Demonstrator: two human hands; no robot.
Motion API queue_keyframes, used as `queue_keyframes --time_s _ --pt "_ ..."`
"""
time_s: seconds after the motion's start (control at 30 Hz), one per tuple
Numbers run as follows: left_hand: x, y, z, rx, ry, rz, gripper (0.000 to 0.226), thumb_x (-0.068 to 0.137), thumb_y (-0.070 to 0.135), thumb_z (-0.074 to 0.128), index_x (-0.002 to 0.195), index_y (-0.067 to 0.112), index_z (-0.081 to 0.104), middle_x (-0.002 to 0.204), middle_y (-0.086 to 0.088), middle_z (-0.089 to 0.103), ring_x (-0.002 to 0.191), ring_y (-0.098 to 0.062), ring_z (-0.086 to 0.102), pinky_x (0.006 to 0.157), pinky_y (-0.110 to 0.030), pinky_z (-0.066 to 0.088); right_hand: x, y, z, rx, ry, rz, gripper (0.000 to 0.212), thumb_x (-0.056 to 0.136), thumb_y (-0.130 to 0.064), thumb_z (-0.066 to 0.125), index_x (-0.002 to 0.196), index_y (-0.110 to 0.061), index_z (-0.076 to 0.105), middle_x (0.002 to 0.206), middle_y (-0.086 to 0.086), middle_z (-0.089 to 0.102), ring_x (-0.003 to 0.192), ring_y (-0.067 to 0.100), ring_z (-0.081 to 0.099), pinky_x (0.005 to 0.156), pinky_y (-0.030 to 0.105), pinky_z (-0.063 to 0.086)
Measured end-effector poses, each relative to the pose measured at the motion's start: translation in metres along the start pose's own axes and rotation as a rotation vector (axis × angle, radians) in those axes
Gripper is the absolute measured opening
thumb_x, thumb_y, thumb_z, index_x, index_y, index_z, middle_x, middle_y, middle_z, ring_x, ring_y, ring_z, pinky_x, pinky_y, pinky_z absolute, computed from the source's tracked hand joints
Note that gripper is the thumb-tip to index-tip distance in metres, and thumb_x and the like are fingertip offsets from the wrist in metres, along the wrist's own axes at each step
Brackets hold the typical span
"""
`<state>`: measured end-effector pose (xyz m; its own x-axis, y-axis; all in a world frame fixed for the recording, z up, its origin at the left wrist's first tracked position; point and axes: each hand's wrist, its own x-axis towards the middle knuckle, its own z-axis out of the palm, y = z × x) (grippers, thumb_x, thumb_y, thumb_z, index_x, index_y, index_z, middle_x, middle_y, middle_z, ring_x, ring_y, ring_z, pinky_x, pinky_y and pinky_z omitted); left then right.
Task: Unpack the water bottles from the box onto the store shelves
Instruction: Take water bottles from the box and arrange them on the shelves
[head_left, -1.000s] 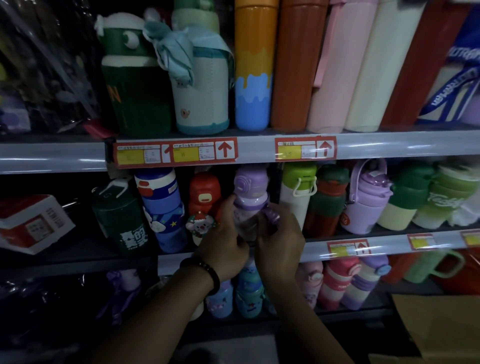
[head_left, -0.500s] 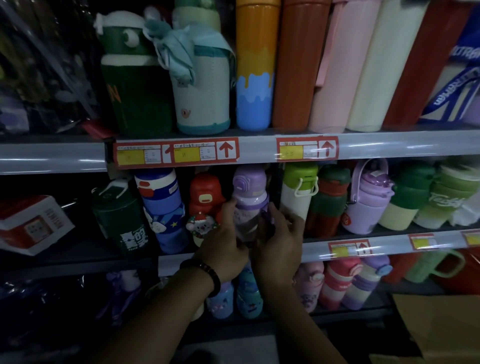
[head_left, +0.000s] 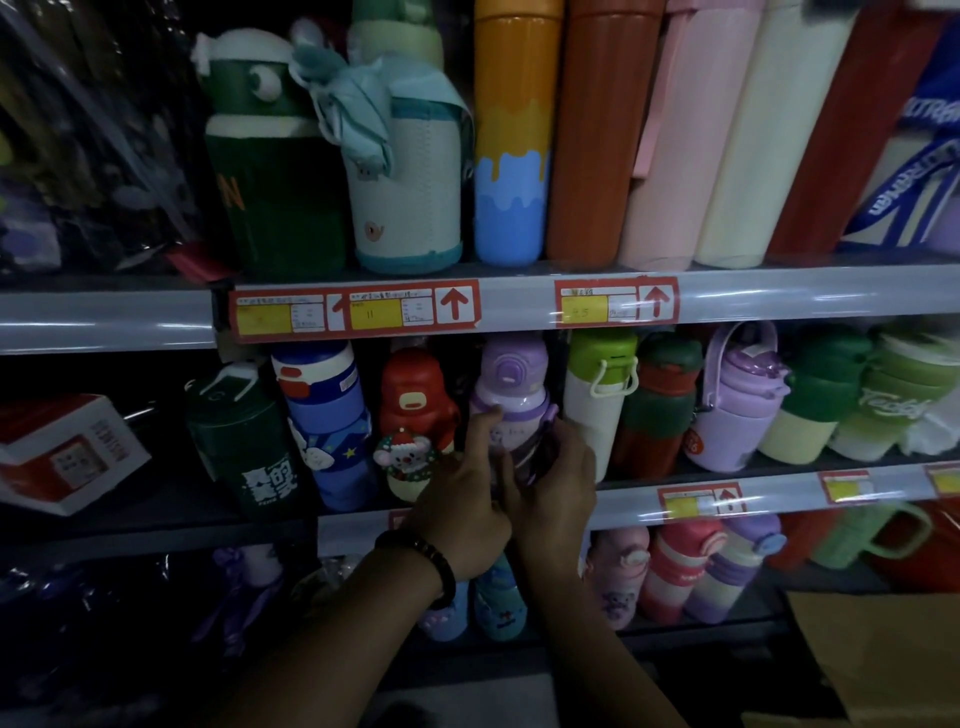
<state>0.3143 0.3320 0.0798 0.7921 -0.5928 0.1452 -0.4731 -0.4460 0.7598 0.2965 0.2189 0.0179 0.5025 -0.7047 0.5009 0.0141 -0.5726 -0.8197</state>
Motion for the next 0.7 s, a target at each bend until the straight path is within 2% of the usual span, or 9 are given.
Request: queue_keyframes --time_s 0.03,0.1,0.2,0.27,0.3,0.37,0.43,0.6,0.7 --pt "0.0 0.0 -0.001 -0.001 0.006 0.004 0.094 0.089 -0.003 0.057 0.151 0.051 0.013 0.128 -0.003 0.064 0.109 -0.02 0.065 0.093 -0.04 0.058 -0.001 -0.001 0.0 -0.034 0.002 0.0 0.064 0.088 -0.039 0.078 0.14 -0.01 0.056 0.133 0.009 0.063 0.121 0.027 0.06 0.093 0.038 0.051" --pt "0.001 0.002 -0.003 -0.003 0.022 0.005 0.091 0.089 -0.004 0.054 0.152 0.048 0.014 0.136 -0.003 0.06 0.119 -0.021 0.061 0.098 -0.034 0.053 -0.004 -0.007 -0.001 -0.047 -0.01 0.015 0.076 0.084 -0.058 0.069 0.146 -0.016 0.053 0.141 0.005 0.061 0.124 0.024 0.06 0.091 0.037 0.054" --pt "0.0 0.004 -0.003 -0.009 0.04 0.011 0.083 0.092 -0.006 0.052 0.154 0.04 0.021 0.123 0.002 0.061 0.114 -0.018 0.06 0.084 -0.011 0.042 -0.01 -0.017 0.001 -0.001 -0.012 0.033 0.092 0.079 -0.072 0.054 0.154 -0.019 0.046 0.145 0.005 0.061 0.129 0.027 0.061 0.096 0.044 0.055" --pt "-0.001 0.005 -0.005 -0.026 0.044 0.007 0.082 0.092 -0.005 0.053 0.151 0.043 0.025 0.113 0.011 0.06 0.106 -0.011 0.06 0.076 -0.004 0.041 -0.011 -0.022 0.003 0.027 -0.01 0.039 0.097 0.079 -0.072 0.049 0.158 -0.016 0.041 0.148 0.007 0.059 0.134 0.028 0.059 0.104 0.046 0.052" --pt "-0.002 0.005 -0.006 -0.02 0.05 0.005 0.083 0.09 -0.005 0.054 0.15 0.046 0.026 0.115 0.012 0.06 0.106 -0.01 0.06 0.078 -0.008 0.044 -0.012 -0.023 0.004 0.029 -0.011 0.036 0.098 0.079 -0.071 0.049 0.16 -0.015 0.038 0.15 0.008 0.057 0.136 0.028 0.057 0.106 0.046 0.051" --pt "-0.003 0.005 -0.007 0.016 0.055 0.009 0.087 0.087 -0.004 0.054 0.15 0.05 0.027 0.116 0.009 0.064 0.108 -0.015 0.063 0.086 -0.028 0.054 -0.012 -0.022 0.004 0.015 -0.011 0.045 0.101 0.078 -0.069 0.052 0.161 -0.014 0.036 0.151 0.009 0.056 0.137 0.029 0.057 0.107 0.046 0.051" --pt "-0.005 0.008 -0.01 0.063 0.058 0.028 0.087 0.087 -0.001 0.055 0.151 0.051 0.027 0.123 0.003 0.066 0.113 -0.021 0.064 0.092 -0.038 0.057 -0.01 -0.019 0.004 0.008 -0.01 0.057 0.102 0.076 -0.068 0.056 0.159 -0.012 0.037 0.148 0.011 0.059 0.133 0.032 0.06 0.105 0.043 0.052" --pt "-0.006 0.016 -0.008 0.222 0.123 0.067 0.082 0.091 0.008 0.056 0.15 0.056 0.026 0.139 0.002 0.063 0.122 -0.023 0.061 0.098 -0.041 0.056 -0.006 -0.016 0.006 -0.017 -0.01 0.052 0.099 0.078 -0.067 0.05 0.158 -0.009 0.04 0.148 0.013 0.059 0.132 0.03 0.06 0.107 0.031 0.044" --pt "-0.007 0.015 -0.005 0.189 0.102 0.056 0.085 0.09 0.008 0.054 0.148 0.062 0.022 0.144 0.003 0.06 0.127 -0.023 0.059 0.1 -0.044 0.056 -0.007 -0.009 0.012 -0.111 -0.005 0.026 0.099 0.082 -0.068 0.046 0.158 -0.006 0.038 0.151 0.016 0.055 0.135 0.031 0.058 0.108 0.029 0.039"
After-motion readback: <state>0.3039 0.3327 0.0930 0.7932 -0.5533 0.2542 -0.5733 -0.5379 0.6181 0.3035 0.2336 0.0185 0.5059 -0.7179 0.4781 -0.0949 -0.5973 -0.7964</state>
